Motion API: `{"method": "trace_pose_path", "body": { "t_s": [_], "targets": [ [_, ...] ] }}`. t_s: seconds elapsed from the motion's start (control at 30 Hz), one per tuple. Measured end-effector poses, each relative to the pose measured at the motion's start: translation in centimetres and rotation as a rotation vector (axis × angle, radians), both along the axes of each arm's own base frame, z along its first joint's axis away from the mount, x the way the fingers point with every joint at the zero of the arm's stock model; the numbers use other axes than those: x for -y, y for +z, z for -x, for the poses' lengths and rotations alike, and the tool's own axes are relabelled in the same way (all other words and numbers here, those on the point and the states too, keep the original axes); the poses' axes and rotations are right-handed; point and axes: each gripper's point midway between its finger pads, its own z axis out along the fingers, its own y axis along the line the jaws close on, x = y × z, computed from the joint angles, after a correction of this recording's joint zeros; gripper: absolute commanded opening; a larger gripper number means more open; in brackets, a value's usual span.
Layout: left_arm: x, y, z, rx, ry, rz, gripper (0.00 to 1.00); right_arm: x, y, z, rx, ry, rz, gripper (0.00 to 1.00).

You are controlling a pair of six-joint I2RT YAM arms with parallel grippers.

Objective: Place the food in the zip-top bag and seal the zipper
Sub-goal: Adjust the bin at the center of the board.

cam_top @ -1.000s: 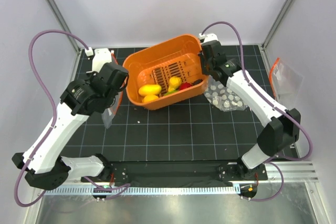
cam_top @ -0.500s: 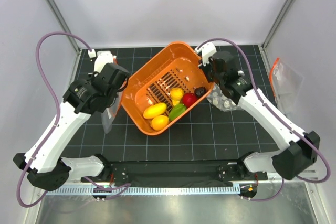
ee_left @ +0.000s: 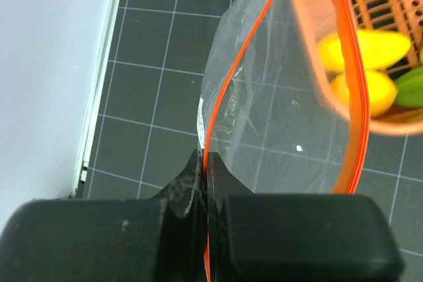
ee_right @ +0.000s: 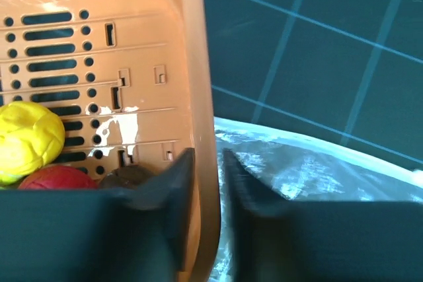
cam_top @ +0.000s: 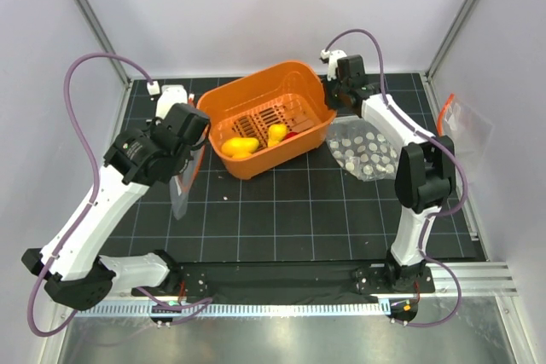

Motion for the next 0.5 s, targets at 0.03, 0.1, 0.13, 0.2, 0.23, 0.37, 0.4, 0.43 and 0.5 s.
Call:
{"method": "trace_pose_path", "body": {
  "t_s": [0.03, 0.1, 0.13, 0.2, 0.23, 0.37, 0.4, 0.43, 0.5],
  "targets": [
    [0.0, 0.0, 0.0, -0.002, -0.002, -0.002, 0.00, 0.4, 0.0, -0.2, 0.000, -0.017, -0.002, 0.51],
    [0.0, 0.0, 0.0, -0.004, -0.004, -0.006, 0.00, 1.2, 0.2, -0.5, 0.008, -0.059, 0.002, 0.58],
    [0.0, -0.1, -0.1, -0.006, -0.004, -0.008, 0.00, 1.3, 0.6, -0.7, 0.018, -0.073, 0.003, 0.64],
    [0.2, -0.3, -0.2, -0.013, -0.005, -0.013, 0.00, 1.5, 1.1, -1.0, 0.029, -0.101, -0.003, 0.84],
    [0.2, -0.4, -0.3, -0.017, -0.007, -0.018, 0.00, 1.7, 1.4, -1.1, 0.035, -0.117, -0.004, 0.84],
    [0.5, -0.8, -0.7, -0.038, -0.015, -0.043, 0.00, 2.1, 3.7, -1.3, 0.041, -0.199, -0.038, 0.78],
    [0.6, -0.9, -0.8, -0.042, -0.017, -0.047, 0.00, 1.8, 4.8, -1.3, 0.042, -0.218, -0.066, 0.76],
    [0.7, -1.0, -0.9, -0.045, -0.018, -0.050, 0.00, 1.5, 5.9, -1.4, 0.048, -0.235, -0.099, 0.76],
    [0.9, -1.2, -1.1, -0.050, -0.021, -0.053, 0.00, 0.7, 8.4, -1.3, 0.067, -0.259, -0.163, 0.76]
  ]
}}
